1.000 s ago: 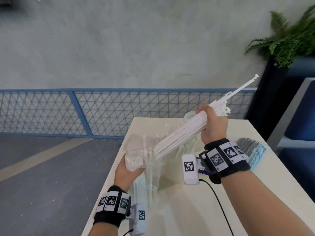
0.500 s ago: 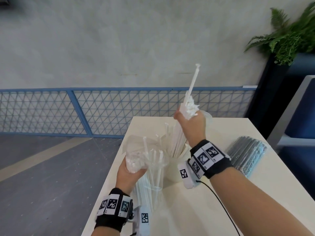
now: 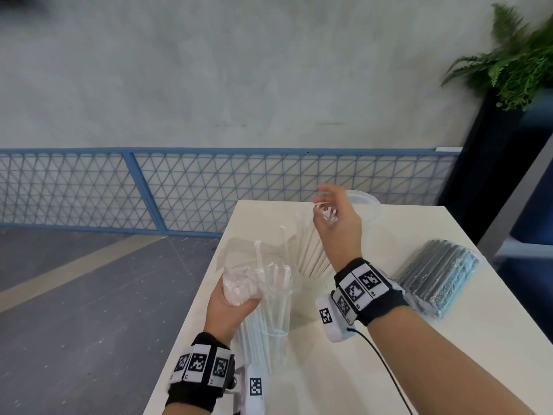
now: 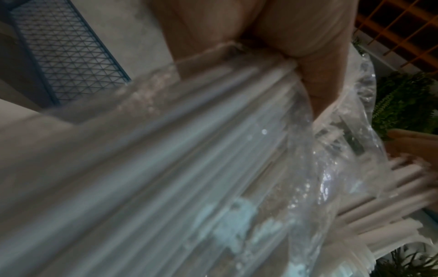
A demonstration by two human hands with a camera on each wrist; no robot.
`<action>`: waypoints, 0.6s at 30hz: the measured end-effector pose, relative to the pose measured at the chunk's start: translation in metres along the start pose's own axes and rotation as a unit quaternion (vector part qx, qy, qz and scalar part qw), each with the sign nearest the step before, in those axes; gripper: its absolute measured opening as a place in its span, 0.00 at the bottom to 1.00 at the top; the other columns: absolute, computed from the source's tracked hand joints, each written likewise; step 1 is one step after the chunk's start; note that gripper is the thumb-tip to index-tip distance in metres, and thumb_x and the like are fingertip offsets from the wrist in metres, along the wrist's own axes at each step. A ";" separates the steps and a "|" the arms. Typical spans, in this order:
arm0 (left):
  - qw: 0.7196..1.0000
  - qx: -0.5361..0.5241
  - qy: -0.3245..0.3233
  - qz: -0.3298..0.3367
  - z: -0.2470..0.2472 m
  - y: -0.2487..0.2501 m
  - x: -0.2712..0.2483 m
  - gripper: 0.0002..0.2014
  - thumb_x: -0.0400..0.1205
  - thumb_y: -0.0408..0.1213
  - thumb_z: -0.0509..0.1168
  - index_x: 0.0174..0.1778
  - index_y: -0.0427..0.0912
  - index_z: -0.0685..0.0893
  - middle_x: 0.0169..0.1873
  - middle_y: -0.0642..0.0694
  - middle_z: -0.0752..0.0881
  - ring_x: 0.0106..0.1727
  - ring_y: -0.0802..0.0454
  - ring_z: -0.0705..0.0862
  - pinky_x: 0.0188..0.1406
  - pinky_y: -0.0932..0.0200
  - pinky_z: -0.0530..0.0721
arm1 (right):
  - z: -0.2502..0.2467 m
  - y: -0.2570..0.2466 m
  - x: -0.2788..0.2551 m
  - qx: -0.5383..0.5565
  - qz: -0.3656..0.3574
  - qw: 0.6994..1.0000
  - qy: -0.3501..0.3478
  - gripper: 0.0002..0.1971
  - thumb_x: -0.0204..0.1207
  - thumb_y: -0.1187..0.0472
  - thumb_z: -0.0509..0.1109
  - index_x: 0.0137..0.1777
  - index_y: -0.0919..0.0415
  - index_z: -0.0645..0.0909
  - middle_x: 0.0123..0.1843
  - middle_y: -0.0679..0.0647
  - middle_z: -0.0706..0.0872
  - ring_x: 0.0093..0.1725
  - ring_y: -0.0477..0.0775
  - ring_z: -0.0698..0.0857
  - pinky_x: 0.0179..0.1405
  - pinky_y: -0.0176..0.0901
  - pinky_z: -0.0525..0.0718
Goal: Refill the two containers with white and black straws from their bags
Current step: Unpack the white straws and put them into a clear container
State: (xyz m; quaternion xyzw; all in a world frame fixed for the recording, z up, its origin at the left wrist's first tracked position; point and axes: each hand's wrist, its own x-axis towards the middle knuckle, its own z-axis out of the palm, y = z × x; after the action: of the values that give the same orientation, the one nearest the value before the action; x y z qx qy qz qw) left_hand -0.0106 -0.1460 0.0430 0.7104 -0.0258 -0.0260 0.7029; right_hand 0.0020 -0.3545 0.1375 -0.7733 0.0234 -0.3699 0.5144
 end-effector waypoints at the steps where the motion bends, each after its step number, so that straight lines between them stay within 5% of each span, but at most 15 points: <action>1: 1.000 0.001 -0.004 0.000 0.001 0.000 0.000 0.35 0.53 0.46 0.78 0.58 0.49 0.82 0.54 0.47 0.88 0.59 0.50 0.85 0.62 0.48 0.82 | 0.001 0.005 0.000 -0.047 -0.020 0.998 -0.028 0.12 0.73 0.73 0.65 0.48 0.56 0.82 0.45 0.49 0.85 0.46 0.46 0.81 0.48 0.32 0.76; 4: 1.000 0.006 -0.012 0.004 0.002 -0.001 0.000 0.35 0.53 0.46 0.78 0.59 0.49 0.82 0.55 0.47 0.88 0.60 0.50 0.85 0.63 0.46 0.82 | 0.003 0.020 -0.004 -0.179 -0.049 0.977 -0.109 0.15 0.71 0.77 0.61 0.35 0.63 0.86 0.45 0.56 0.85 0.48 0.58 0.81 0.47 0.35 0.70; 7: 1.000 0.004 -0.014 0.006 0.003 -0.001 -0.001 0.35 0.53 0.46 0.78 0.58 0.49 0.82 0.54 0.47 0.88 0.59 0.49 0.85 0.63 0.47 0.82 | -0.006 0.023 -0.005 -0.169 -0.067 0.975 -0.127 0.12 0.73 0.70 0.66 0.53 0.59 0.85 0.57 0.55 0.84 0.58 0.56 0.79 0.64 0.48 0.75; 10: 1.000 0.002 -0.016 0.012 0.002 0.000 -0.002 0.32 0.55 0.45 0.78 0.57 0.52 0.82 0.54 0.47 0.88 0.59 0.51 0.86 0.61 0.49 0.82 | -0.017 0.031 -0.022 -0.094 0.002 0.995 -0.020 0.41 0.65 0.53 0.79 0.76 0.55 0.62 0.77 0.56 0.65 0.76 0.50 0.64 0.75 0.44 0.61; 12: 1.000 -0.001 -0.012 0.014 0.002 0.000 -0.002 0.29 0.57 0.41 0.79 0.56 0.53 0.82 0.53 0.48 0.88 0.58 0.53 0.86 0.60 0.51 0.82 | -0.019 0.038 -0.039 0.016 0.116 0.993 -0.019 0.55 0.59 0.56 0.83 0.80 0.51 0.49 0.81 0.55 0.53 0.78 0.45 0.57 0.74 0.40 0.61; 15: 1.000 -0.001 -0.014 0.014 0.001 -0.001 -0.003 0.33 0.54 0.44 0.79 0.58 0.50 0.82 0.53 0.47 0.89 0.57 0.52 0.86 0.60 0.50 0.83 | -0.014 0.049 -0.051 0.067 0.160 0.982 -0.072 0.64 0.54 0.59 0.86 0.79 0.40 0.42 0.83 0.50 0.52 0.81 0.46 0.58 0.77 0.45 0.64; 18: 1.000 -0.004 -0.014 0.017 0.000 -0.002 -0.003 0.35 0.53 0.46 0.78 0.59 0.49 0.81 0.54 0.46 0.88 0.58 0.51 0.86 0.59 0.51 0.83 | -0.007 0.050 -0.041 0.063 0.143 0.987 -0.043 0.64 0.52 0.61 0.87 0.76 0.32 0.42 0.81 0.51 0.59 0.79 0.47 0.63 0.75 0.42 0.65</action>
State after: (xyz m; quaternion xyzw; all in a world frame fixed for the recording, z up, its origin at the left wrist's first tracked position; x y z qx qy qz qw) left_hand -0.0141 -0.1460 0.0410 0.7066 -0.0480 -0.0239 0.7056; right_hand -0.0151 -0.3663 0.0760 -0.7434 0.0882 -0.2593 0.6102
